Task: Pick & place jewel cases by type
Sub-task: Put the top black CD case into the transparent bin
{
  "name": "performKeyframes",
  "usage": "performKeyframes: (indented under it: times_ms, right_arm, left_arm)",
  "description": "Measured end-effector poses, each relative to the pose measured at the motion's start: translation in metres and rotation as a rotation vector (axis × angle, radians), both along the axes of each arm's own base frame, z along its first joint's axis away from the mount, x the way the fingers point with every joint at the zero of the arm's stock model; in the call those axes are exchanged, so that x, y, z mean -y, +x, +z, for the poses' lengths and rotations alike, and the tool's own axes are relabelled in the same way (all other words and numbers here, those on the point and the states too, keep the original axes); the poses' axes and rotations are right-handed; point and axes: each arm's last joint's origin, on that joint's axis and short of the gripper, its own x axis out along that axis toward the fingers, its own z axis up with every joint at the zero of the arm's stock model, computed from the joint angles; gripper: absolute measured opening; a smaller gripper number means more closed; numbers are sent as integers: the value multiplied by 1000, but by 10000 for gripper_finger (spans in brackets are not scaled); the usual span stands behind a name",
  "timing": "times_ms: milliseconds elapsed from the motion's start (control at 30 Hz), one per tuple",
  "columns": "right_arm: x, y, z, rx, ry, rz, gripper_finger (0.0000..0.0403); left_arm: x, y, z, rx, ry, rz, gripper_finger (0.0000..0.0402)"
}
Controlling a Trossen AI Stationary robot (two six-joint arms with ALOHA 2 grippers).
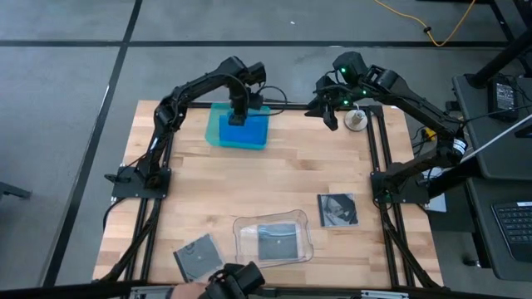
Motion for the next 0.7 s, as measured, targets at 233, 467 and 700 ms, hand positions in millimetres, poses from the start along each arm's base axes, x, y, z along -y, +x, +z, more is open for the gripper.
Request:
performKeyframes:
  times_ms: [233,467,700]
  right_arm:
    - [0,0,0,-1,1,-1,120]
    - [-1,-1,-2,-19,22,-7,120]
    - [-3,-4,-5,-56,37,2,120]
  left_arm:
    - [-6,7,36,64,251,43,172]
    - [-26,-9,45,-14,407,287,165]
    - [-44,-36,23,-146,296,464,140]
